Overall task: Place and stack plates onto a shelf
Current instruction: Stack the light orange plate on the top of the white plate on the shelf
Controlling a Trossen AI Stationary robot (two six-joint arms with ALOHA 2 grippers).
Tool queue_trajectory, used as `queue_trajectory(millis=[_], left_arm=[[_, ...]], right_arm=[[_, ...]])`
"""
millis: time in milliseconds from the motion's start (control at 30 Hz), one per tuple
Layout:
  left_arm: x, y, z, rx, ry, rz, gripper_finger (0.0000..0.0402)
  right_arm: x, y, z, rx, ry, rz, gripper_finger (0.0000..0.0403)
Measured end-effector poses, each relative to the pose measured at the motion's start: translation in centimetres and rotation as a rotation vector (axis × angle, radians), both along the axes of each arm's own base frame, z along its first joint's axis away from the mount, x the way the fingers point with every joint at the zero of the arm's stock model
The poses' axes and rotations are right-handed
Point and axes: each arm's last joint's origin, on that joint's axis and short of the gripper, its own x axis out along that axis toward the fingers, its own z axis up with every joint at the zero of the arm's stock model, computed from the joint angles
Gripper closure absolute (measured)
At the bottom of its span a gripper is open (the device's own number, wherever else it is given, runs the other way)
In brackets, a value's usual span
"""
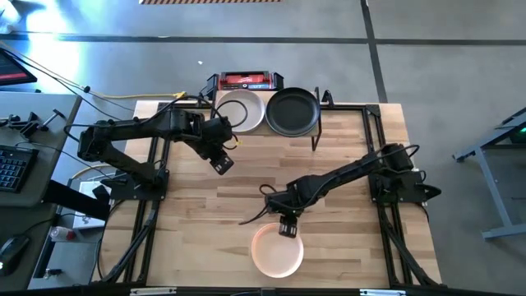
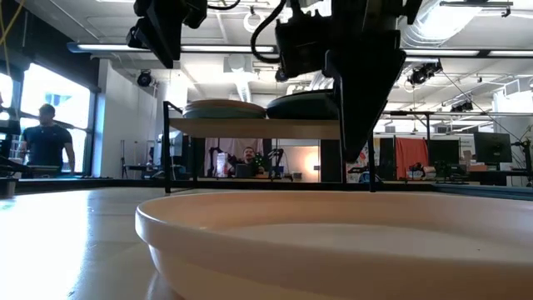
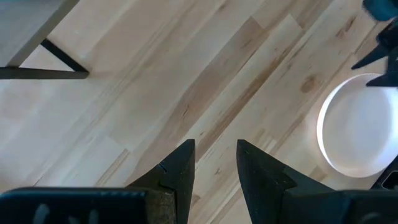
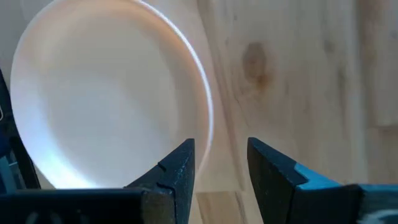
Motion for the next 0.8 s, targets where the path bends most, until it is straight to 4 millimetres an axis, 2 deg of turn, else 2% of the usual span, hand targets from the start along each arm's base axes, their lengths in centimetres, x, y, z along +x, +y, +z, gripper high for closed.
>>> queue_trajectory(millis=[100, 433, 800], left_arm=[[0.0, -0.1, 0.0, 0.000, 0.001, -0.004, 0.0296], [0.1, -0.9, 0.0, 0.000, 0.001, -0.035, 0.0296], [0.1, -1.3, 0.0, -0.004, 0.007, -0.034, 0.0296]], right_arm=[[0.3, 0.5, -0.7, 0.015, -0.006, 0.018, 0.0277], [0.7, 0.4, -1.2, -0.036, -0.031, 0.007, 0.0277], [1.0, 1.6, -3.5, -0.034, 0.009, 0.033, 0.0277]])
